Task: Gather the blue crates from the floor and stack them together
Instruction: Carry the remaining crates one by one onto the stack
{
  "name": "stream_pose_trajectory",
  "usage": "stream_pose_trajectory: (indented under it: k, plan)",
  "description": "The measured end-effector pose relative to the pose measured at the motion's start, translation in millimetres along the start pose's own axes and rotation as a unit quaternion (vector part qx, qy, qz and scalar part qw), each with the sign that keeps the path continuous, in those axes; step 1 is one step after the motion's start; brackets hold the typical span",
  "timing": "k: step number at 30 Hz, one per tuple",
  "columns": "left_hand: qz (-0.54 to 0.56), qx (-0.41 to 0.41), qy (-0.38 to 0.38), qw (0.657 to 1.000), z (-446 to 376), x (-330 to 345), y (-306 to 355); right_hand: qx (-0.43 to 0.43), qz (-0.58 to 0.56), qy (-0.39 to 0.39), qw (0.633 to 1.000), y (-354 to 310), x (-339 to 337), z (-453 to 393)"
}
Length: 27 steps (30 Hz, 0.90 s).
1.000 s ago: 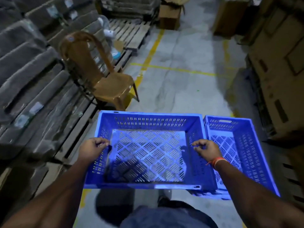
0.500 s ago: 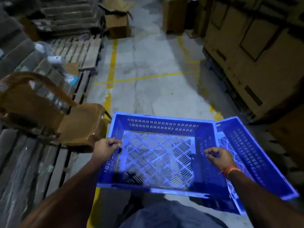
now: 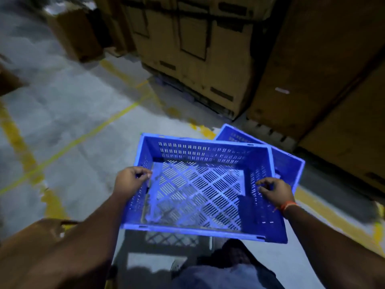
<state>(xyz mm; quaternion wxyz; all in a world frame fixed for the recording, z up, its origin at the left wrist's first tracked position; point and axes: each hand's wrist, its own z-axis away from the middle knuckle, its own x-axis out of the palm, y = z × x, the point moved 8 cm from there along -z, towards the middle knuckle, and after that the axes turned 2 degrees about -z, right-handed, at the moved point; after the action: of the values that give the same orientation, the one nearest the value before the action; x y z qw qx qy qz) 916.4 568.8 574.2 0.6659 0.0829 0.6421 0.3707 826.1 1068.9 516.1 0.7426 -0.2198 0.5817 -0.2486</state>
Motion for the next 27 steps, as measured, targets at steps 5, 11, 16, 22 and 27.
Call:
stream_pose_trajectory:
  k: [5,11,16,22,27]
  plan:
    - [-0.011,0.082,-0.049,0.995,-81.5,39.2,77.0,0.056,-0.023,0.061,0.996,42.6,-39.7,-10.3]
    - [-0.029,0.133,-0.098,0.986,-161.3,108.1,158.8,0.132,-0.045,0.119,0.983,99.1,-79.1,-42.4]
    - [-0.037,0.157,-0.121,0.98,-210.7,156.4,216.1,0.169,-0.056,0.135,0.975,133.2,-105.4,-70.4]
    - [-0.045,0.181,-0.15,0.971,-247.3,199.3,261.4,0.192,-0.047,0.155,0.968,151.8,-130.5,-87.6]
    - [-0.057,0.201,-0.165,0.964,-277.5,231.8,281.2,0.222,-0.048,0.15,0.962,164.6,-131.7,-99.8]
